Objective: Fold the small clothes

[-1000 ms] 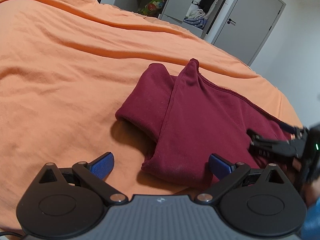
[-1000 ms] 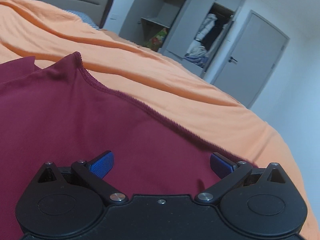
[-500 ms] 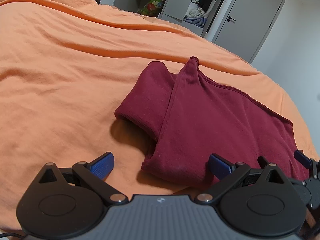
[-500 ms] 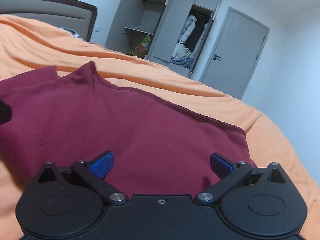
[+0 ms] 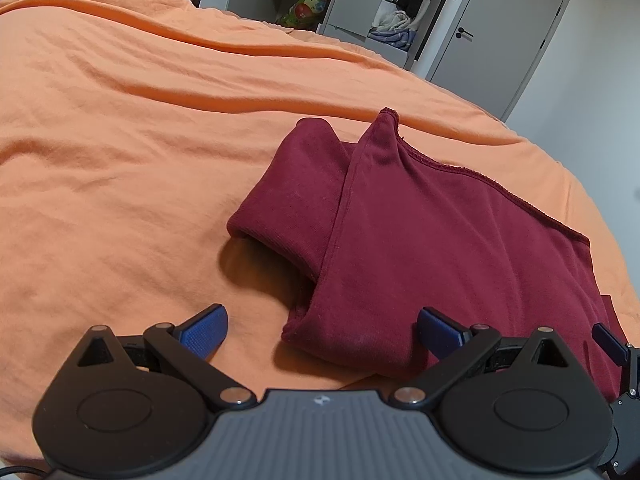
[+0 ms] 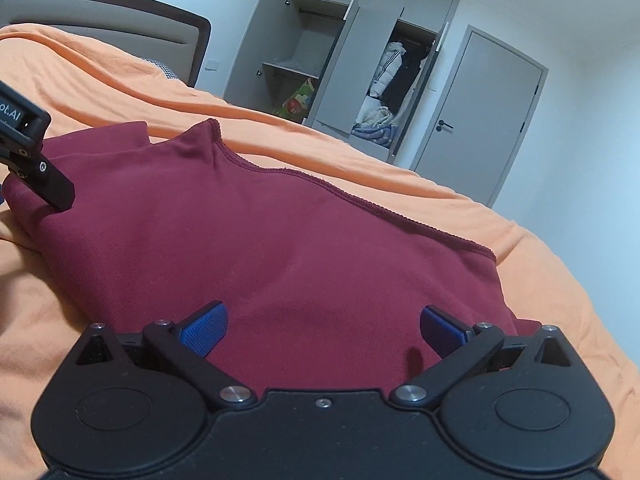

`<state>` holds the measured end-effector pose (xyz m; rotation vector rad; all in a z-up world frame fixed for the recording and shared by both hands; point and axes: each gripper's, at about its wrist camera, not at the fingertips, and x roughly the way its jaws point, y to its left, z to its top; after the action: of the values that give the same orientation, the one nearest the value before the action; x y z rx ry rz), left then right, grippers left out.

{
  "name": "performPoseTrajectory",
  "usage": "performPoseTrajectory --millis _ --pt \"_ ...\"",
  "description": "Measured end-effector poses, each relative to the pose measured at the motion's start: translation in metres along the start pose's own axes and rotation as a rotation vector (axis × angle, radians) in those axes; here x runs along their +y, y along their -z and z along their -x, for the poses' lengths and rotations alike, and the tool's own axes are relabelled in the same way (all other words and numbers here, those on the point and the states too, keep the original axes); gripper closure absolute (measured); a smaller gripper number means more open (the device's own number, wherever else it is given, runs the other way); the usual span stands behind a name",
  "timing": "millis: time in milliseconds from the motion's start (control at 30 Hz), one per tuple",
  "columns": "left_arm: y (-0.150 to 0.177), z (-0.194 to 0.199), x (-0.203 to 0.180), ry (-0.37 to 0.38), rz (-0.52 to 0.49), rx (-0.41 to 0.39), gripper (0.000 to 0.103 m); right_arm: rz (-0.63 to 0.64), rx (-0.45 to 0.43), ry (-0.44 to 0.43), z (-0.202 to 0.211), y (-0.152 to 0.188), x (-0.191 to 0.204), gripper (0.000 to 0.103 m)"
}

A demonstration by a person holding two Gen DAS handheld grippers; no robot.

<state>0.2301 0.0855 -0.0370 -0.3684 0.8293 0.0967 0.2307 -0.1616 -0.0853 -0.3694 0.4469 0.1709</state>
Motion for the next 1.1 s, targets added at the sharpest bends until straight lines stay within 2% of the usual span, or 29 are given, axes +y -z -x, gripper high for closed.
performPoseTrajectory --millis 467,567,667,833,1000,1067,1100 --pt "0.000 0.000 0.000 0.001 -0.002 -0.001 0.000 -0.020 -0.011 0.020 0.003 0.004 0.004 0.001" --pt "-0.001 0.004 0.004 0.034 0.045 -0.011 0.003 -0.029 -0.011 0.020 0.002 0.004 0.003 0.001" --pt "-0.002 0.005 0.009 0.096 0.089 -0.016 0.013 -0.032 -0.011 0.021 0.002 0.004 0.002 0.001" --pt "-0.005 -0.008 0.015 0.102 0.112 0.004 0.029 -0.034 -0.011 0.020 0.002 0.004 0.002 0.001" --pt "-0.016 -0.028 0.023 0.145 0.184 -0.008 0.036 -0.034 -0.010 0.020 0.002 0.004 0.002 0.001" --pt "-0.021 -0.037 0.023 0.158 0.203 -0.008 0.050 -0.036 -0.008 0.018 0.002 0.004 0.002 0.001" --pt "-0.024 -0.041 0.023 0.166 0.210 0.003 0.065 -0.037 -0.005 0.017 0.001 0.004 0.002 0.001"
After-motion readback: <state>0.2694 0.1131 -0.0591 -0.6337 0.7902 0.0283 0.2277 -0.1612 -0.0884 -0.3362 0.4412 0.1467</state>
